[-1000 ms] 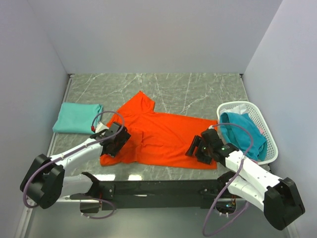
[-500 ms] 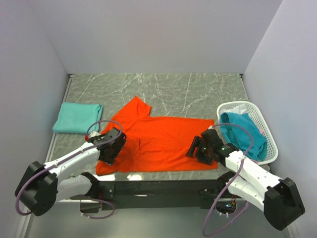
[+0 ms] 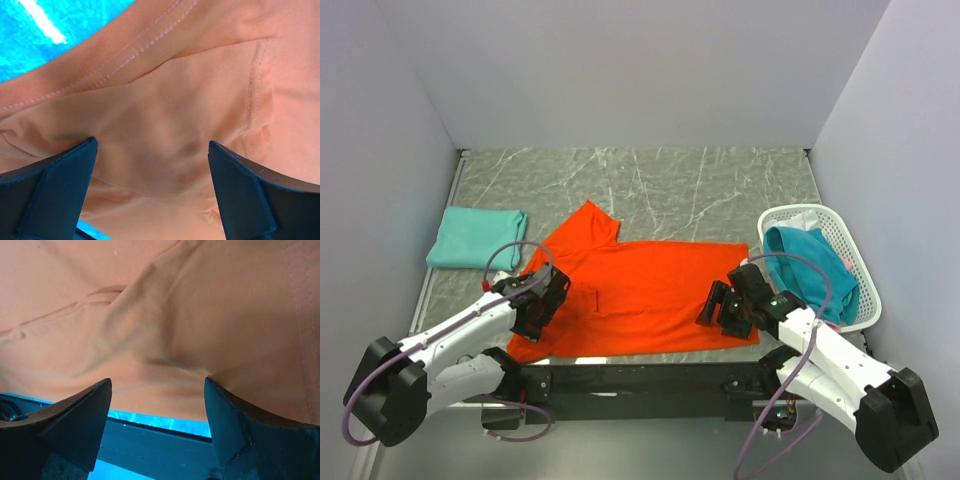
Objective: Fold and stack the t-shirts
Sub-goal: Fold the tshirt
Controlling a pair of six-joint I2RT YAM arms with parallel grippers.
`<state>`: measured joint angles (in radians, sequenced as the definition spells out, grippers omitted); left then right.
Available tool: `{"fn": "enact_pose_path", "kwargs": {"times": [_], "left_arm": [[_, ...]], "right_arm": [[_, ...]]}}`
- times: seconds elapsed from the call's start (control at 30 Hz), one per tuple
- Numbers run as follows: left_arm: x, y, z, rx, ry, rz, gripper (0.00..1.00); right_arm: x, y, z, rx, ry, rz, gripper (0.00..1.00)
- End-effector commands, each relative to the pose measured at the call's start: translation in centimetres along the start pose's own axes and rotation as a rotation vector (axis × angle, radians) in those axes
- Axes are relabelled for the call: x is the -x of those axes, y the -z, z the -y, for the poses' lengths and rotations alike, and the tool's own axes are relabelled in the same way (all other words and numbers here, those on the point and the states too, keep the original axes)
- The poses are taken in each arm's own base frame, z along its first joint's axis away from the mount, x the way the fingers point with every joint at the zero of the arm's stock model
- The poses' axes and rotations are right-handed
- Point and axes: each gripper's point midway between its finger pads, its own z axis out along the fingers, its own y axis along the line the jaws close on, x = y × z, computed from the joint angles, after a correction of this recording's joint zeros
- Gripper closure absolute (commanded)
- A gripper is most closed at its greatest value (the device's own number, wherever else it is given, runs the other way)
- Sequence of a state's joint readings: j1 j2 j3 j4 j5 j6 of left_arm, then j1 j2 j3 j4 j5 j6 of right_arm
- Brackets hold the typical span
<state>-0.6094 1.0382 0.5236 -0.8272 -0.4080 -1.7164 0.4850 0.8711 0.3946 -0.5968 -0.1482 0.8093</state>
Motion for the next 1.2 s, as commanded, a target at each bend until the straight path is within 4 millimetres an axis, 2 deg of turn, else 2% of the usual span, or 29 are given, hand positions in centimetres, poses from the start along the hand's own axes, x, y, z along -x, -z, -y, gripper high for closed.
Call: {"fn": "enact_pose_path", "kwargs": {"times": [0.0, 0.13, 0.17, 0.23, 0.27, 0.37, 0.4, 0.47, 0.5, 0.53, 0.57, 0.6, 0.63, 0.67, 0.73, 0.77, 0.83, 0.87, 0.93, 0.97, 1.0, 1.03, 1.07, 1.1, 1.13, 1.17], "left_arm": [[0.9, 0.8, 0.8, -0.028, -0.045, 0.034, 0.01], [1.6, 2.1, 2.8, -0.080, -0.087, 0.056, 0.01], [1.9, 2.4, 3.4, -0.094, -0.090, 0.069, 0.01], [2.5, 3.7, 5.1, -0.139, -0.104, 0.084, 0.00], [3.2, 4.5, 6.3, -0.172, -0.095, 0.107, 0.00], [4.2, 5.7, 9.0, -0.246, -0.136, 0.156, 0.01], [4.7, 6.9, 11.0, -0.299, -0.143, 0.176, 0.00], [5.0, 7.1, 12.5, -0.295, -0.183, 0.198, 0.01], [5.8, 8.6, 14.5, -0.328, -0.174, 0.226, 0.01], [6.2, 9.0, 15.4, -0.336, -0.210, 0.246, 0.00], [6.0, 8.4, 16.4, -0.317, -0.244, 0.259, 0.01], [6.5, 9.5, 18.3, -0.348, -0.240, 0.275, 0.01], [6.7, 9.5, 19.6, -0.358, -0.277, 0.288, 0.01], [6.6, 9.2, 21.2, -0.350, -0.296, 0.291, 0.01], [6.7, 8.2, 22.9, -0.341, -0.342, 0.273, 0.01], [6.5, 7.4, 25.0, -0.354, -0.354, 0.266, 0.01], [6.6, 6.1, 26.6, -0.353, -0.379, 0.220, 0.01], [6.5, 5.1, 28.1, -0.349, -0.388, 0.214, 0.01], [7.1, 3.7, 29.3, -0.328, -0.392, 0.202, 0.00], [6.6, 2.8, 30.8, -0.334, -0.405, 0.175, 0.01], [6.6, 2.2, 31.2, -0.322, -0.419, 0.174, 0.01], [6.3, 0.1, 31.4, -0.282, -0.438, 0.163, 0.01], [6.5, 0.3, 32.6, -0.288, -0.439, 0.165, 0.00], [6.5, -0.4, 32.8, -0.264, -0.451, 0.156, 0.01], [6.2, -2.5, 32.7, -0.216, -0.465, 0.145, 0.02], [6.9, -2.0, 34.3, -0.235, -0.450, 0.169, 0.03]], "right_arm": [[-0.2, 0.9, -0.9, 0.047, 0.033, -0.006, 0.19], [1.8, 3.0, -3.4, 0.119, 0.077, 0.062, 0.18], [2.9, 4.2, -4.5, 0.141, 0.097, 0.103, 0.18], [4.1, 5.2, -4.4, 0.106, 0.105, 0.155, 0.17], [5.2, 6.3, -5.2, 0.119, 0.115, 0.198, 0.16], [7.6, 7.9, -6.0, 0.096, 0.112, 0.291, 0.13], [8.8, 8.4, -6.4, 0.087, 0.099, 0.333, 0.08], [10.0, 8.8, -7.0, 0.082, 0.092, 0.372, 0.06], [10.6, 9.0, -7.4, 0.083, 0.089, 0.389, 0.05], [11.5, 9.7, -8.2, 0.098, 0.090, 0.418, 0.04], [12.2, 9.5, -8.2, 0.069, 0.092, 0.434, 0.04], [12.7, 9.6, -8.3, 0.059, 0.092, 0.446, 0.04], [13.4, 9.5, -8.5, 0.038, 0.092, 0.454, 0.04], [14.0, 9.5, -8.2, 0.007, 0.085, 0.474, 0.04], [14.7, 9.1, -8.1, -0.037, 0.078, 0.472, 0.04], [15.0, 8.9, -7.9, -0.056, 0.079, 0.477, 0.04], [15.2, 8.5, -7.8, -0.073, 0.081, 0.468, 0.04], [15.2, 8.0, -7.6, -0.084, 0.084, 0.460, 0.03], [15.1, 7.4, -7.3, -0.095, 0.086, 0.448, 0.03], [15.1, 7.2, -7.2, -0.095, 0.088, 0.442, 0.03], [15.1, 7.1, -7.1, -0.095, 0.088, 0.439, 0.03], [15.1, 6.9, -6.9, -0.101, 0.091, 0.438, 0.03], [15.1, 6.9, -6.9, -0.102, 0.091, 0.438, 0.03], [15.2, 6.9, -7.0, -0.099, 0.089, 0.441, 0.03], [15.0, 6.9, -7.0, -0.091, 0.097, 0.438, 0.03], [14.9, 6.8, -7.0, -0.088, 0.101, 0.437, 0.03]]}}
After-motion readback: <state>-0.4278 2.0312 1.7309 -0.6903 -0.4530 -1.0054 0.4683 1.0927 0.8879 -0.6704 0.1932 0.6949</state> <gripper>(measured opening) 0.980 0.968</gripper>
